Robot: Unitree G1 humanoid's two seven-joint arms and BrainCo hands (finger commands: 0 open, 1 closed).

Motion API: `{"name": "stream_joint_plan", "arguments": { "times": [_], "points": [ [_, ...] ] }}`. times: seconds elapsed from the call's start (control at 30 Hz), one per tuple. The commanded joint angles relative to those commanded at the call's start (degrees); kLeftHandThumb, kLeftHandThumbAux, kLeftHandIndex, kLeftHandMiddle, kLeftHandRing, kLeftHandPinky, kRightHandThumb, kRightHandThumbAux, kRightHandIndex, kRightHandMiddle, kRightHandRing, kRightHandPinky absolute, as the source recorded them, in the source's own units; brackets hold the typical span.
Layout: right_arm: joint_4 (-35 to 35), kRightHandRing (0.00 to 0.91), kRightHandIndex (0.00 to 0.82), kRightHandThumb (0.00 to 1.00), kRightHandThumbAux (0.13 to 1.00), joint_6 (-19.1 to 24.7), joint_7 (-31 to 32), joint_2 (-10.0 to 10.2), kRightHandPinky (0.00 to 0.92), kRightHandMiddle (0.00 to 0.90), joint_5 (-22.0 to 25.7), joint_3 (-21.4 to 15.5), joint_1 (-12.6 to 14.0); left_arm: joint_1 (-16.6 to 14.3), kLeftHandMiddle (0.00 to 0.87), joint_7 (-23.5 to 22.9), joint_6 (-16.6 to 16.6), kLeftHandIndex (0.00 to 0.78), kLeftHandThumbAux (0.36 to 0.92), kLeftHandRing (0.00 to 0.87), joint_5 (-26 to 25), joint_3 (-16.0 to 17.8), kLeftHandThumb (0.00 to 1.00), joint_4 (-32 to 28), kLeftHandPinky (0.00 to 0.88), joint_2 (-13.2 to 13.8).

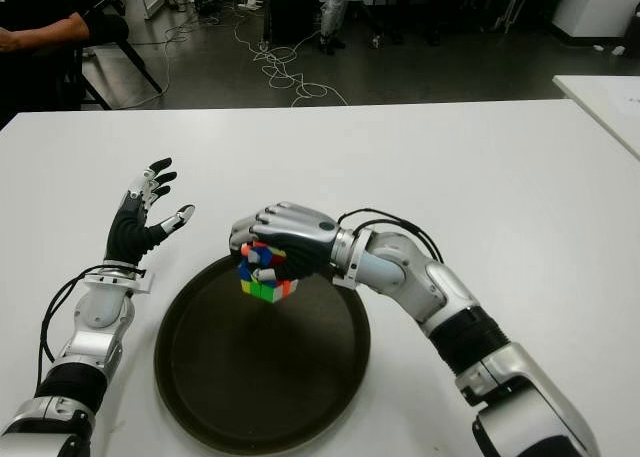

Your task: Pick up the Rubik's Cube and put it in the plate

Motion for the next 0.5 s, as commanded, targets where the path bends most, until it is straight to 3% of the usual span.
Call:
{"name": "stream_joint_plan", "arguments": {
  "times": [0.23,0.33,0.5],
  "points": [
    [0.0,0.708,0.386,0.831,0.693,-0.4,1.7,0.8,0.731,0.575,2.1,0.2,1.1,0.0,0.109,0.6,0.4,0.065,0.748,0.101,0.5,-0.1,0.043,-0.2,0.106,0.1],
    [0.7,0.707,0.418,0.835,0.687,-0.8,2.2,1.3,0.733,0.515,3.0,0.3,1.5,0.1,0.106,0.9,0.5,0.063,0.749,0.102,0.8,-0.1,0.048,-0.3,0.116,0.0],
    [2.2,0.706,0.430,0.836,0.685,-1.8,2.6,2.2,0.735,0.490,4.4,0.4,2.0,0.0,0.100,1.1,0.4,0.058,0.745,0.100,0.9,-0.2,0.048,-0.3,0.118,0.0]
  ]
}}
